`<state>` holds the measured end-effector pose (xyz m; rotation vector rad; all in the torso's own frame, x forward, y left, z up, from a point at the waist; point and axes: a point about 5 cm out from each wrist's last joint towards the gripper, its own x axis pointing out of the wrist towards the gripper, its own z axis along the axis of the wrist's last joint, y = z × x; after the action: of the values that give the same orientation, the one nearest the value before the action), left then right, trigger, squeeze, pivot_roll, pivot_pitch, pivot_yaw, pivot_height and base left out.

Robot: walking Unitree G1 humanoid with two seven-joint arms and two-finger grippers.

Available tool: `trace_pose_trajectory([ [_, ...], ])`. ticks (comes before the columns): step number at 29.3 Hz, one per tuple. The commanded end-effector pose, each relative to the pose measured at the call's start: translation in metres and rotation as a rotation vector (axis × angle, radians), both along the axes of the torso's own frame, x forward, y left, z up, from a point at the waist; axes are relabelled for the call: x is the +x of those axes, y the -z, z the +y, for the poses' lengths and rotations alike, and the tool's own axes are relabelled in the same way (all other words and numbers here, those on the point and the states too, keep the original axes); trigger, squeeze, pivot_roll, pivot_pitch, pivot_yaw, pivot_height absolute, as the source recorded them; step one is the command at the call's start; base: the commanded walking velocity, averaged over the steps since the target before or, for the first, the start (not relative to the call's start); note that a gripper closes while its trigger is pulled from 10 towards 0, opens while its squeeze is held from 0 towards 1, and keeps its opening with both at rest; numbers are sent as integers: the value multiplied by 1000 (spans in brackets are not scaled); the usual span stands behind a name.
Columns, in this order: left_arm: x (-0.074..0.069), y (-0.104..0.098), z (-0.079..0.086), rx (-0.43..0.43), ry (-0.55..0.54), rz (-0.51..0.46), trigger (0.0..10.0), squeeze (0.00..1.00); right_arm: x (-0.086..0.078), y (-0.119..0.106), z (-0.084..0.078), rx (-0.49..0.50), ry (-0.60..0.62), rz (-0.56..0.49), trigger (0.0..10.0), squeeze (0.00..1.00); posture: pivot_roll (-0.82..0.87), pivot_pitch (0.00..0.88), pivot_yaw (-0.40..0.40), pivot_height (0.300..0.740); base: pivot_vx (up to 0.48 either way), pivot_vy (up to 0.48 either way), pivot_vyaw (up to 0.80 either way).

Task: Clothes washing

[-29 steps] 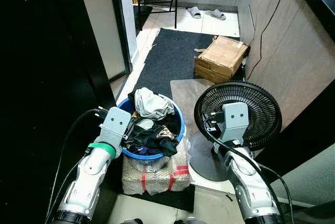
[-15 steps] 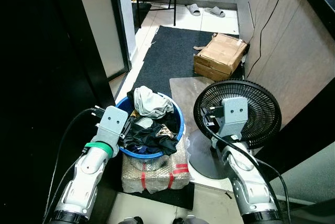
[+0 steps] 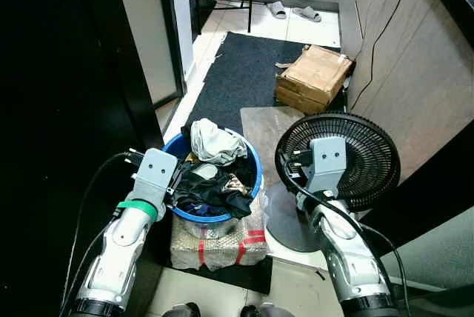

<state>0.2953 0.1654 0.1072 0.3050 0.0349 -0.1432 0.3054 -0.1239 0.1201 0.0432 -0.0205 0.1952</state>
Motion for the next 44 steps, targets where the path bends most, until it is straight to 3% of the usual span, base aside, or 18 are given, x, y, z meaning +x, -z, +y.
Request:
trace_pose_trajectory([
  [1, -4, 4, 1, -6, 0, 24, 10000, 0, -1, -1, 2, -8, -16, 0, 10000, 0, -34, 81, 24, 740, 0, 0, 0],
  [32, 3, 4, -1, -4, 1, 34, 10000, 0, 6, 4, 0, -15, -10, 41, 10000, 0, -26, 73, 23, 740, 0, 0, 0],
  [36, -3, -13, 11, -54, -68, 8, 10000, 0, 17, -18, -1, -38, -2, -23, 10000, 0, -14, 121, 26, 740, 0, 0, 0],
  [43, -2, -29, 23, -56, -108, -32, 10000, 0, 20, -15, 12, -56, -28, -31, 10000, 0, 1, 183, 18, 740, 0, 0, 0],
  [44, -2, -32, 29, -48, -126, -37, 10000, 0, 22, -15, 16, -39, -35, -21, 10000, 0, -7, 227, 17, 740, 0, 0, 0],
])
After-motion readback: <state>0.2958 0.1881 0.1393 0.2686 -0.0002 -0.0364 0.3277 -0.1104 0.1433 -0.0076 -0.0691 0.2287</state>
